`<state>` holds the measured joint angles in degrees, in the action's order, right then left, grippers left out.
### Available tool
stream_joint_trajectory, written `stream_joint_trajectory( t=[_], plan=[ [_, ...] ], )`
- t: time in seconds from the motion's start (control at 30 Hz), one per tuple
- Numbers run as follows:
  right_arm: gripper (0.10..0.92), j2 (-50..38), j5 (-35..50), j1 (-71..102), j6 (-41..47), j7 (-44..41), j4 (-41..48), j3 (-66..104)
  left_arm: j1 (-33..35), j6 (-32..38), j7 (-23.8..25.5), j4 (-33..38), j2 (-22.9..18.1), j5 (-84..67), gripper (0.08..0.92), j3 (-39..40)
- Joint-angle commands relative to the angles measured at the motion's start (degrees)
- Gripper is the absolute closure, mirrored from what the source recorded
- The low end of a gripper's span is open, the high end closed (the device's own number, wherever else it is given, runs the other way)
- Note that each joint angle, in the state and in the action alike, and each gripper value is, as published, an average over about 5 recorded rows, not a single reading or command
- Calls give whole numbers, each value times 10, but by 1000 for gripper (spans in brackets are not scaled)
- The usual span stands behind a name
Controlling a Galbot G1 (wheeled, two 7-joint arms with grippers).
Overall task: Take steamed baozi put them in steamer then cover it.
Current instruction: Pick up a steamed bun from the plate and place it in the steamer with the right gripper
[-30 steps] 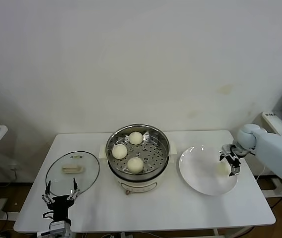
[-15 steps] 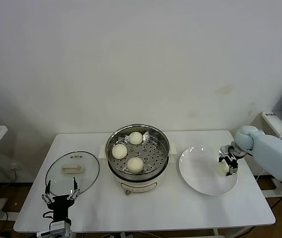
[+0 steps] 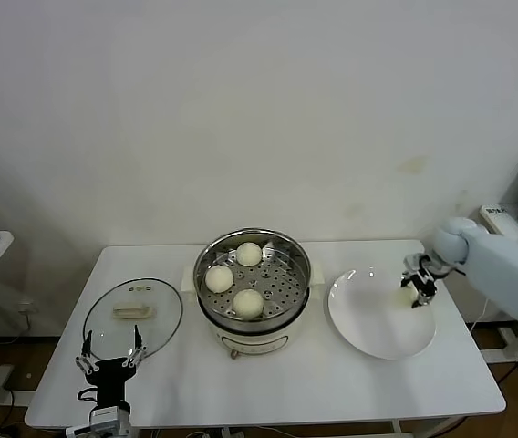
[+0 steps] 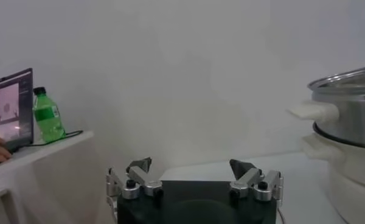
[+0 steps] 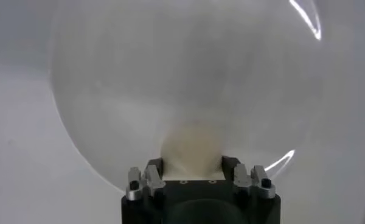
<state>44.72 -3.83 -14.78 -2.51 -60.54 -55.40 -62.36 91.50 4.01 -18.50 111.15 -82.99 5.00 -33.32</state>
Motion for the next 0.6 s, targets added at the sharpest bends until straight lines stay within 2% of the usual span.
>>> stream_joint_trajectory(
  t=[0.03,0.33,0.6],
  plan=[
    [434,40,164,-258,50,7,-140,-158,-2,-1,0,0,-2,2,177,3],
    [431,122,301,-381,108,39,-241,-235,-7,-2,-1,5,-3,6,177,9],
    [431,175,372,-369,153,88,-286,-259,-9,-2,-2,8,-5,6,177,9]
  ],
)
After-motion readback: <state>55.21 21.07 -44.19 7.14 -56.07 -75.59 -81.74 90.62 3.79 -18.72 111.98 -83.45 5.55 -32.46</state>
